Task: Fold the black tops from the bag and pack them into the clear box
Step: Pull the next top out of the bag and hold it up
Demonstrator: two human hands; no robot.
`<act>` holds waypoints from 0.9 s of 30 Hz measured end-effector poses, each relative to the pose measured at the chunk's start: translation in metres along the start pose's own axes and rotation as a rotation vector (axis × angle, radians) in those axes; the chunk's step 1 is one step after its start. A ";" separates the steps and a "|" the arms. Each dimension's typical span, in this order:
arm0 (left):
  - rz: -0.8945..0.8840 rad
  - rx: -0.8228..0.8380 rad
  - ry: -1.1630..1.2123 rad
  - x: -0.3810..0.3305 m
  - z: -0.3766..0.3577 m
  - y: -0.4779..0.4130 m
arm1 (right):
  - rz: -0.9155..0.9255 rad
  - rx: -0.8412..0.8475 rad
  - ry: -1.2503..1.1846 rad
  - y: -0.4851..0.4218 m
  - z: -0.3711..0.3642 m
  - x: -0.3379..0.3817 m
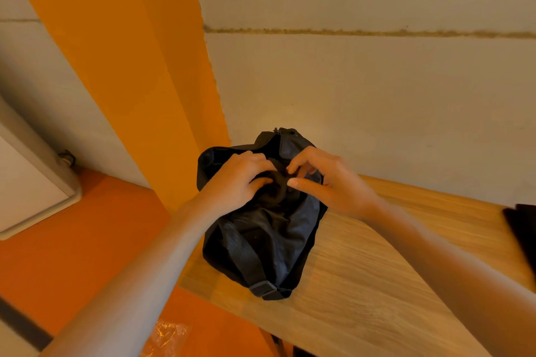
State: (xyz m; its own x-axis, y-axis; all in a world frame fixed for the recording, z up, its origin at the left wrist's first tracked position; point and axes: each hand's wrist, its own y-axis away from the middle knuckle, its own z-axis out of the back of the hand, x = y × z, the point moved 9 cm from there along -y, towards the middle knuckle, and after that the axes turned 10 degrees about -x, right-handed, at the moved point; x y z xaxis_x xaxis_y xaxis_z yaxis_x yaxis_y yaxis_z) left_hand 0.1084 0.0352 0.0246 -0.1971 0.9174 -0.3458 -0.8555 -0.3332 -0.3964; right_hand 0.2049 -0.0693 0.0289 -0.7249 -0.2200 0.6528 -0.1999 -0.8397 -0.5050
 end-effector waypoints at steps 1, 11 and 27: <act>-0.019 -0.102 0.019 -0.003 0.009 0.000 | -0.071 -0.027 -0.026 0.001 0.003 -0.004; -0.220 -0.694 0.005 -0.063 0.092 0.017 | -0.337 -0.083 -0.332 -0.023 0.016 0.016; 0.196 -0.091 0.646 -0.096 0.049 -0.083 | -0.079 -0.230 0.123 -0.041 0.166 0.069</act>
State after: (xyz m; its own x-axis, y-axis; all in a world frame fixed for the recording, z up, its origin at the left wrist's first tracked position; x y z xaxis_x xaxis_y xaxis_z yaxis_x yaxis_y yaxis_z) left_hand 0.1750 -0.0150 0.1323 0.0052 0.5333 -0.8459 -0.7836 -0.5234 -0.3348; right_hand 0.2726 -0.1322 0.1883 -0.7730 -0.0848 0.6288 -0.3932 -0.7138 -0.5796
